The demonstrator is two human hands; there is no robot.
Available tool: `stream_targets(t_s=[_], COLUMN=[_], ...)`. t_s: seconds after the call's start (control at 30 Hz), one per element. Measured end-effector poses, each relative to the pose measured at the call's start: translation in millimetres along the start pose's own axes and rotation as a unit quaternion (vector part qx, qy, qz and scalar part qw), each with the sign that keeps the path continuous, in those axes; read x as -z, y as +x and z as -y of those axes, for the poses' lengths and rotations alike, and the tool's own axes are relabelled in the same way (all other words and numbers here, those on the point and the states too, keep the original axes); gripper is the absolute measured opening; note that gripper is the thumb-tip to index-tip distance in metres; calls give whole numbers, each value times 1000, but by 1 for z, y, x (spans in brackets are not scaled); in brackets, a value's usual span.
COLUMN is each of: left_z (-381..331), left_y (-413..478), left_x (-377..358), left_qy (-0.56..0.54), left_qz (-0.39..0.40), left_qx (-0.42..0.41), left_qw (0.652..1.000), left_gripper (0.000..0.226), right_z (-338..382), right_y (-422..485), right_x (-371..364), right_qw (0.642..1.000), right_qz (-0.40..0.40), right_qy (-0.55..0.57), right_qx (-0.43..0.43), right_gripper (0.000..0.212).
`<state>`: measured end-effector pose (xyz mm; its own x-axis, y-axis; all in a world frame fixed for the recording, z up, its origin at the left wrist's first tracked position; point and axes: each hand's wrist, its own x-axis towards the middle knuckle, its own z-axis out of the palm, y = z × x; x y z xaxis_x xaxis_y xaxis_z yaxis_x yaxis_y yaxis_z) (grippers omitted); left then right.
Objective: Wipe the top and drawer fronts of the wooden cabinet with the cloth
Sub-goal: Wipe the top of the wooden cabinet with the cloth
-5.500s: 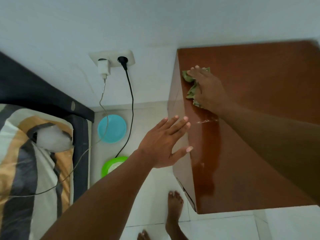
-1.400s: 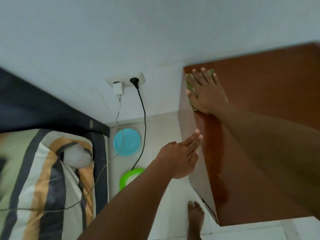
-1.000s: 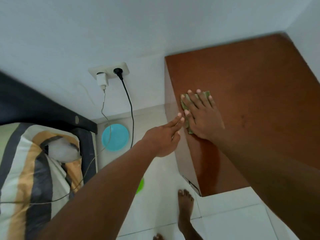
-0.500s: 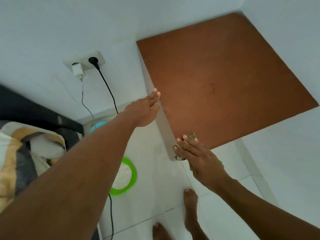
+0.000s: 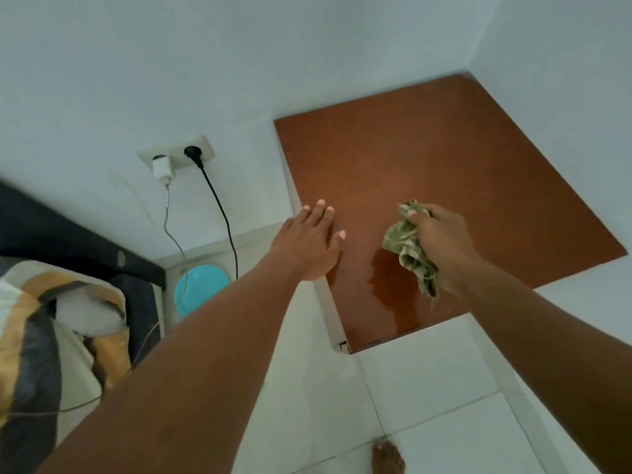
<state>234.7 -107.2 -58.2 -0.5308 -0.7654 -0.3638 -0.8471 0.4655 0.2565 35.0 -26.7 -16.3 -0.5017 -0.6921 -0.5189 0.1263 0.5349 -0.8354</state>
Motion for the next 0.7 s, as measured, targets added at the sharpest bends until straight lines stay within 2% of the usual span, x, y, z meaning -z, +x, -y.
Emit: stream_targets(t_s=[0.07,0.13,0.2,0.27,0.33,0.4,0.5,0.57,0.6,0.7], left_z=[0,0,3,6,7,8,13,15,16,17], left_y=[7,9,11,18,27,29,29,31,32,35], left_x=[-6,-13,-9,2,11,9,-4,-4,-3,-4], left_qy=[-8,-9,-20,-16,-3,5,-25,-35,-35,-31], left_qz=[20,23,21,21,33,33,21,10,7,5], left_qx=[17,20,17,7,0,-2,13,20,21,19], left_qw=[1000,999,999,1000,999,999,999,999,999,999], left_gripper=[72,75,78,78,82,94,85,77,77,83], right_z=[24,44,65,86,106,120,122,107,101,95], right_y=[16,32,60,94,128,161,211,236,243,258], right_x=[-6,-14,-27,-45,-67,-94,-128,-141,-145,-149], right_qw=[976,969,990,993,938,864,766,694,681,674], right_qz=[77,121,95,59,44,68,153,170,165,138], right_qy=[165,171,83,-76,-264,-387,-507,-591,-611,-615], right_qx=[-121,-129,-68,71,221,314,365,375,368,385], right_gripper=[15,13,14,21,31,46,58,61,61,59])
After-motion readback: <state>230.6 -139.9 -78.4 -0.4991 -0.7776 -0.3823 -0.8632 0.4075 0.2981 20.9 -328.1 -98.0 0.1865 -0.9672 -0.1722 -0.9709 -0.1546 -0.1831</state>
